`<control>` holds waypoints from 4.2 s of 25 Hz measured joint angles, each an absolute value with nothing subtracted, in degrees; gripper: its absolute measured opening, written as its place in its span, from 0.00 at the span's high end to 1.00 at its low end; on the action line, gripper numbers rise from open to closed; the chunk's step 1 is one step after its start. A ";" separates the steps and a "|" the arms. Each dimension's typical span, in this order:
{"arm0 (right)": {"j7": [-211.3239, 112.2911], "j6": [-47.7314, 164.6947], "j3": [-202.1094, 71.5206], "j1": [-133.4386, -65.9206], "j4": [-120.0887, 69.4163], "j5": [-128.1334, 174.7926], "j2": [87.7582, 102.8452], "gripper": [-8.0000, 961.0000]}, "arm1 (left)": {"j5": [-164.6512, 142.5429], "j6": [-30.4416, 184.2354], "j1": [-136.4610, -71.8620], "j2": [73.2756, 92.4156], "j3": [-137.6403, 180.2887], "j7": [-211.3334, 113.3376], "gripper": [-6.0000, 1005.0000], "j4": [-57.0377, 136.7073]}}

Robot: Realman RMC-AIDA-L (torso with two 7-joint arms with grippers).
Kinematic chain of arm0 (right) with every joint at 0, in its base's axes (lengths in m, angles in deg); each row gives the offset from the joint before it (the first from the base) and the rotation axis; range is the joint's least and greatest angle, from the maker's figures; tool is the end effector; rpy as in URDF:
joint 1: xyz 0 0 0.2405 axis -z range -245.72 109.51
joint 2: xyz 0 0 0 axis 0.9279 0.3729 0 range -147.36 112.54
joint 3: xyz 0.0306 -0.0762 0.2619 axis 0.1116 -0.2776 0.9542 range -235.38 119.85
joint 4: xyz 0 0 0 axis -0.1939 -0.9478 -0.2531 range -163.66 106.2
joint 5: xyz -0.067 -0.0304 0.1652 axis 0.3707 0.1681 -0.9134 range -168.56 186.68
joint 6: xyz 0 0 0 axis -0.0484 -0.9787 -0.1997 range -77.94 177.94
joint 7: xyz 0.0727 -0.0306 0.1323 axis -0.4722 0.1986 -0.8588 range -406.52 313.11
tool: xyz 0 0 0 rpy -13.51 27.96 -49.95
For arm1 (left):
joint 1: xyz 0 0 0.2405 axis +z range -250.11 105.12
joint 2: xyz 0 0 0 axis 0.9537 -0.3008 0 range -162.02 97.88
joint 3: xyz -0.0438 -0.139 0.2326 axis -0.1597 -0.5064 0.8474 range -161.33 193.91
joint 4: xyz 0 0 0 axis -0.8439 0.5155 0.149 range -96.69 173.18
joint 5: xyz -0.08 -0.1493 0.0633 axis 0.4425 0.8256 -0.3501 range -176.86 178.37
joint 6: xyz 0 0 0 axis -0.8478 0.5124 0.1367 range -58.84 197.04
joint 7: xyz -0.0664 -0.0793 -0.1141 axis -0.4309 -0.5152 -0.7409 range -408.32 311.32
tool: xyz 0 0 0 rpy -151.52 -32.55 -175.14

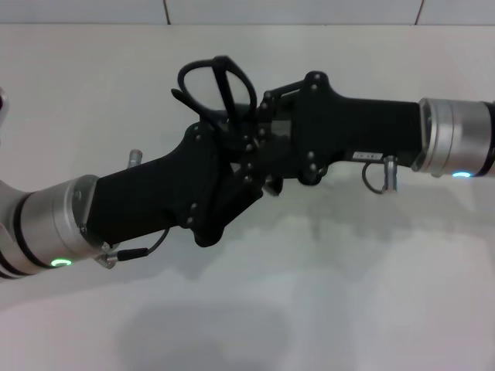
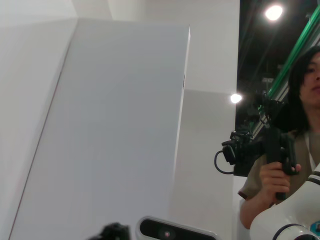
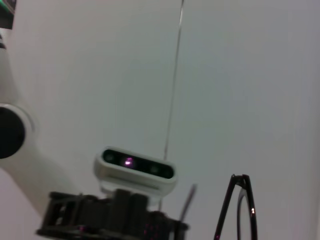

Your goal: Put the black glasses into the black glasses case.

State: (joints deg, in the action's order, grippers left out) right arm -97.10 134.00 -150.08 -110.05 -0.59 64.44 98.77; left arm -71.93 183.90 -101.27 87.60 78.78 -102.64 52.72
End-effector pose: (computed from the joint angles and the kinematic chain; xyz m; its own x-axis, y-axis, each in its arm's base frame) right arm 0.1183 0.3273 -0.0583 0.6693 0.1866 -0.7192 0.1045 -0.9820 -0.1575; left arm -0.1901 0.2448 -0.0210 0.3604 0.1033 0.9271 0.1391 -0.9887 0.0561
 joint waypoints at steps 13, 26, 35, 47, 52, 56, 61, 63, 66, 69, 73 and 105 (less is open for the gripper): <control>-97.23 134.09 -153.46 -107.97 2.54 64.36 98.78 0.89 | -72.31 184.30 -100.51 87.54 79.16 -102.64 0.97 52.01; -105.36 131.37 -147.98 -101.28 12.15 68.75 97.32 0.89 | -70.39 185.56 -95.06 86.54 78.69 -102.89 0.97 53.62; -143.18 124.12 -146.08 -93.55 52.26 114.05 98.26 0.88 | -61.52 185.56 -87.82 81.24 78.60 -102.75 0.97 55.43; -168.14 127.68 -158.34 -115.92 51.13 148.64 98.72 0.87 | -61.35 184.30 -87.33 80.40 77.09 -100.03 0.97 55.15; -168.33 122.27 -163.14 -123.36 42.77 151.38 98.77 0.86 | -61.44 183.86 -86.93 80.88 77.19 -98.76 0.97 55.01; -168.24 115.32 -168.23 -126.28 36.61 151.52 98.78 0.86 | -61.57 183.86 -86.54 81.27 77.40 -96.96 0.97 53.77; -167.91 109.87 -172.10 -128.85 31.66 150.36 98.77 0.86 | -61.97 183.70 -85.49 81.64 77.26 -96.01 0.97 52.94; -167.90 108.07 -173.64 -129.29 30.79 150.16 98.78 0.85 | -61.98 183.52 -85.28 81.65 77.24 -96.00 0.97 52.88; -167.90 104.63 -176.67 -129.39 29.99 150.27 98.78 0.85 | -62.00 183.20 -85.17 81.66 77.37 -95.99 0.96 52.58; -167.88 102.66 -177.98 -129.42 29.53 150.35 98.78 0.85 | -62.00 183.00 -85.15 81.70 77.44 -95.99 0.96 52.34; -167.46 100.28 -179.03 -129.54 28.32 150.34 98.77 0.84 | -62.04 182.46 -85.15 81.80 77.55 -95.97 0.96 52.15; -168.95 98.34 -181.37 -129.31 27.08 150.53 98.77 0.80 | -62.26 182.20 -85.15 82.08 77.55 -95.96 0.96 52.13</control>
